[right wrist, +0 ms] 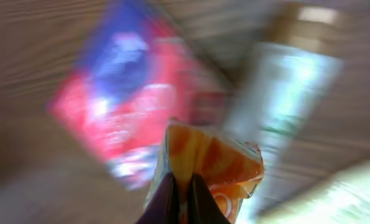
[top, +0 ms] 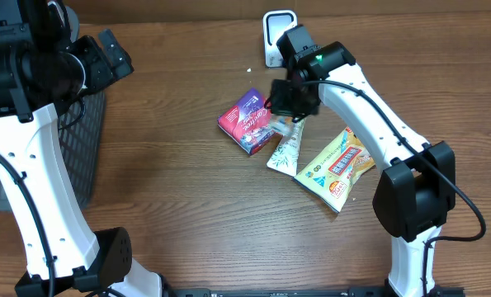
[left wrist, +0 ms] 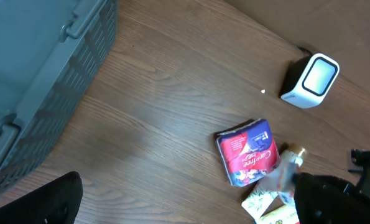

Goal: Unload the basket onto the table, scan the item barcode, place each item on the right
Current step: 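Lift the orange box with the right gripper toward the scanner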

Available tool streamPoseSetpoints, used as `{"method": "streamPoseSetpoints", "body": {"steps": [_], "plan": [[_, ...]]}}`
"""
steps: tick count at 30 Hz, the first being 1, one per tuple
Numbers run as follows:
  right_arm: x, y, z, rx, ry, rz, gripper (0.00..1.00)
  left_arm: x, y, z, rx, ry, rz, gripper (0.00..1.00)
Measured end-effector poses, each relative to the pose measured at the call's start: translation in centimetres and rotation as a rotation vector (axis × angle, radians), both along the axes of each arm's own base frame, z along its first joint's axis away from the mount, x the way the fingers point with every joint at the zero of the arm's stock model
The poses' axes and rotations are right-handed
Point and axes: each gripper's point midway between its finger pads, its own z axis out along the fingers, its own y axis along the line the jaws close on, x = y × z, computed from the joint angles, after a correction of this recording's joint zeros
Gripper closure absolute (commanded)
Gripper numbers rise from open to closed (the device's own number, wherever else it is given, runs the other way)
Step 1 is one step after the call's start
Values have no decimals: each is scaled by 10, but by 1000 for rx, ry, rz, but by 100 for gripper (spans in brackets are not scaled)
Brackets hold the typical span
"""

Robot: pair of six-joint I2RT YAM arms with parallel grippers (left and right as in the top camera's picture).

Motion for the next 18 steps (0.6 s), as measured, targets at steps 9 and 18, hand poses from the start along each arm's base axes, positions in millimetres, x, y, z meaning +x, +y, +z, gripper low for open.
{"method": "streamPoseSetpoints", "body": {"steps": [9, 18], "plan": [[1, 68, 11, 407, -34, 174, 96, 0, 0, 0, 0, 0, 0, 0], [-19, 83, -10, 566, 76, 161, 96, 0, 0, 0, 0, 0, 0, 0]]}}
